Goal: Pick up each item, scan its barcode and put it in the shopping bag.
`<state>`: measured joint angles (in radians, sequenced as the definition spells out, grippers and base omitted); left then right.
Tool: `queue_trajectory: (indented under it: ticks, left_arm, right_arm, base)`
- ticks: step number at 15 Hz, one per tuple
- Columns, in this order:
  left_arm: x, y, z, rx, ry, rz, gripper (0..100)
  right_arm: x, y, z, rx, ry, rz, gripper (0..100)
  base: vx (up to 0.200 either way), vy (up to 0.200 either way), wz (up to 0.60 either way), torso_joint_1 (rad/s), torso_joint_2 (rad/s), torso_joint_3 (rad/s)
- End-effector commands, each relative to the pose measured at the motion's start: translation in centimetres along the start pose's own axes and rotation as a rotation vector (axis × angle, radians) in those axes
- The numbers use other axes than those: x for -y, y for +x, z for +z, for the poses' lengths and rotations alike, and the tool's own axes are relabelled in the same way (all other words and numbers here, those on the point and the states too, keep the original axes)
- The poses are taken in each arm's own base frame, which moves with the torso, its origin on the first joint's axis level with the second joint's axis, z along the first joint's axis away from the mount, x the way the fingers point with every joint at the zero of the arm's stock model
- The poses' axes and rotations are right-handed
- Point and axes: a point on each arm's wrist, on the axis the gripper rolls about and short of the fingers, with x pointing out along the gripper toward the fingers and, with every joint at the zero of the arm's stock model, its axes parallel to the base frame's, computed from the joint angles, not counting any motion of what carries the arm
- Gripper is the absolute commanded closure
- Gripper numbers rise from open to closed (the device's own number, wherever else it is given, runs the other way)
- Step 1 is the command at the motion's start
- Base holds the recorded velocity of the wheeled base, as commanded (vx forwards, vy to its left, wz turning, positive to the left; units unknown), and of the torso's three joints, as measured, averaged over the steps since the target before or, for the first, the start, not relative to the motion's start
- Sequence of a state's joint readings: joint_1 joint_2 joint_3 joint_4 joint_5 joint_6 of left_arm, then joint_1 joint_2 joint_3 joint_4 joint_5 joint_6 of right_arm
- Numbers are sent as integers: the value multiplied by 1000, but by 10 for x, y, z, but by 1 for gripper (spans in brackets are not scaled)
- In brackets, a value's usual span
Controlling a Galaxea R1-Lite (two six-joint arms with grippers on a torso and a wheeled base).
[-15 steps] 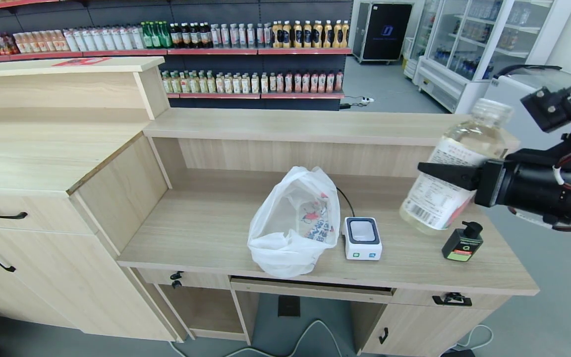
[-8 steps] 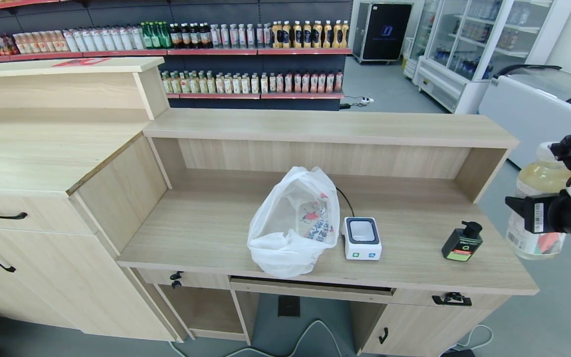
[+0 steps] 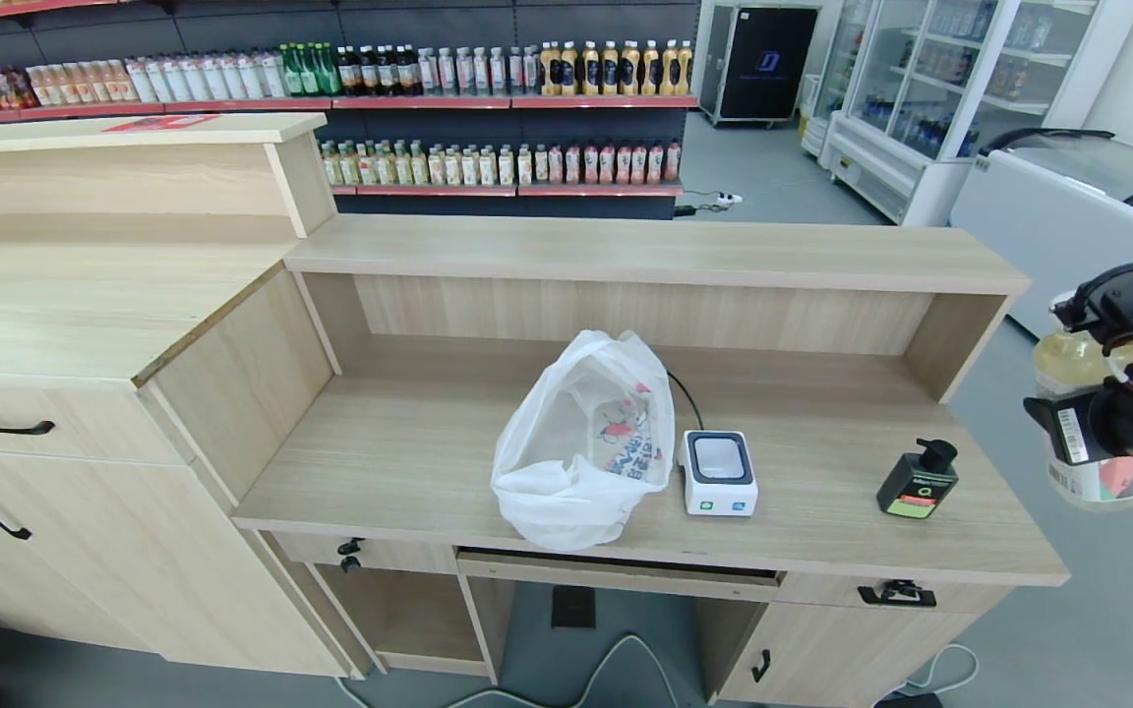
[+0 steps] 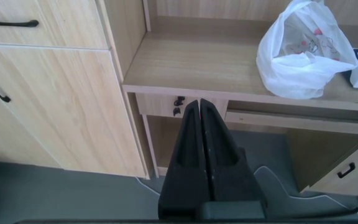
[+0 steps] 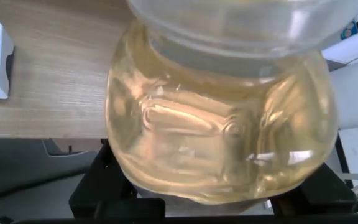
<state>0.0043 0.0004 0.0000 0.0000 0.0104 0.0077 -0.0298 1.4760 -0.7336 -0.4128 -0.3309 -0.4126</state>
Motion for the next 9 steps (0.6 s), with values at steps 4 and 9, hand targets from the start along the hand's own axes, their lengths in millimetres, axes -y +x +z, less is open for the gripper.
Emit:
queue_trajectory:
  ticks: [4, 9]
  left_arm:
    - [0, 0, 0, 0, 0, 1, 100]
    - [0, 0, 0, 0, 0, 1, 100]
  right_arm:
    - [-6, 49, -2, 91, -122, 95, 100]
    - [-10, 92, -11, 331, -319, 338, 100]
  base:
    - [0, 0, 600, 5, 1, 5]
    - [0, 0, 0, 0, 0, 0]
